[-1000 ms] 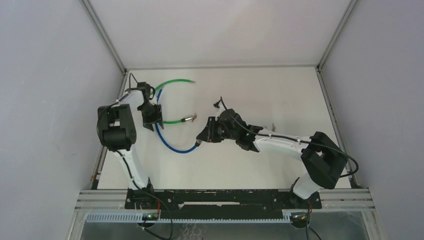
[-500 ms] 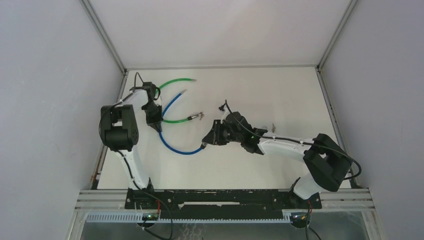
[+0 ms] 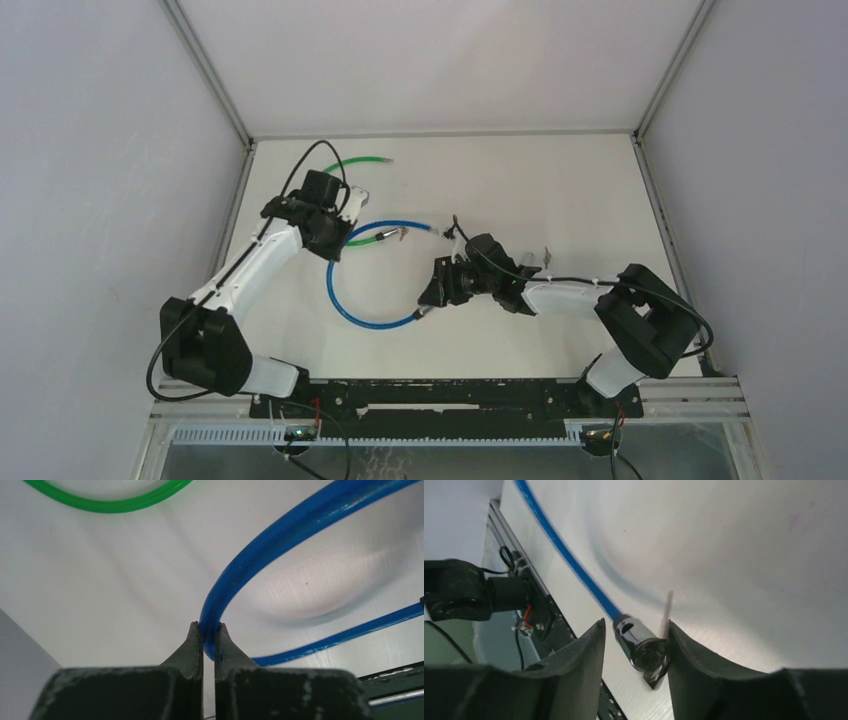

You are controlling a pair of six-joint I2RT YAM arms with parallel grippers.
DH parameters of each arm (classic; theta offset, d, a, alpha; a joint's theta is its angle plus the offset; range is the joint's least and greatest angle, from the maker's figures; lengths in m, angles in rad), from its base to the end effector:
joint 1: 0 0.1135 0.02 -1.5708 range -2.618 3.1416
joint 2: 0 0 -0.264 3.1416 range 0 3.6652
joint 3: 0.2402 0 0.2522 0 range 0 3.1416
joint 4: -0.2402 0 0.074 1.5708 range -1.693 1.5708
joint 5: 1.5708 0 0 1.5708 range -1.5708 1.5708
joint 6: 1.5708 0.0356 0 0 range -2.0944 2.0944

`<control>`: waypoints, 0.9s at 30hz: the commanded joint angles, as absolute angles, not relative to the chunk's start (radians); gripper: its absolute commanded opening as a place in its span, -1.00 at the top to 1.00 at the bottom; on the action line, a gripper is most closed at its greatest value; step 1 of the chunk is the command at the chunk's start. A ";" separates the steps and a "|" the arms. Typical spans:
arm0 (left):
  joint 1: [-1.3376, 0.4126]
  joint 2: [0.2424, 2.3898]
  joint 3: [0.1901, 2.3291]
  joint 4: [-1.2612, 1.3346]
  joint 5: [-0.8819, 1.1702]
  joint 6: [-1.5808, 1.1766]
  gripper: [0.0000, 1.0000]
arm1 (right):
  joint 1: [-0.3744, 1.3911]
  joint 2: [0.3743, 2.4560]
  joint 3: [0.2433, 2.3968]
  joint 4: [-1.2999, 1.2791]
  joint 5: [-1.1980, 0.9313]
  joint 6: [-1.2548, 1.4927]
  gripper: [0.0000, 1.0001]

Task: Lock with the key
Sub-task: Pick up the lock from the center of the board.

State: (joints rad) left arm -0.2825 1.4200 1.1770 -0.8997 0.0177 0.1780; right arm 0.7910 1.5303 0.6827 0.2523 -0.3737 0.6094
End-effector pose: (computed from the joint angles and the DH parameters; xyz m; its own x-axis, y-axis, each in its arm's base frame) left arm 0.2668 -0.0781 0.2741 -0.8093 0.4193 -0.4114 0.4360 0.8981 0.0577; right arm 0.2053 0.2261 0.1733 -0.8239 -0.0753 -0.5618 -0.4914 0.5888 0.6418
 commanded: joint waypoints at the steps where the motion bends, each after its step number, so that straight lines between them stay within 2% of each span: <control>1: -0.338 1.321 1.140 -0.893 -0.120 0.313 1.00 | 0.780 1.552 0.678 0.249 -0.445 0.549 -0.21; 4: -0.382 1.269 1.141 -0.878 -0.168 0.320 1.00 | 0.775 1.495 0.672 0.183 -0.420 0.505 -0.38; 9: -0.430 1.197 1.126 -0.854 -0.218 0.328 1.00 | 0.760 1.298 0.672 0.023 -0.395 0.399 -0.54; 15: -0.469 1.168 1.126 -0.867 -0.267 0.351 1.00 | 0.667 0.986 0.698 -0.179 -0.524 0.297 -0.60; 18: -0.510 1.154 1.138 -0.882 -0.288 0.404 1.00 | 0.609 0.888 0.788 -0.257 -0.590 0.234 -0.61; 22: -0.577 1.127 1.138 -0.882 -0.349 0.497 1.00 | 0.600 0.901 1.017 -0.422 -0.618 0.107 -0.63; 27: -0.647 1.096 1.145 -0.865 -0.392 0.581 1.00 | 0.600 1.114 1.311 -0.630 -0.596 0.009 -0.63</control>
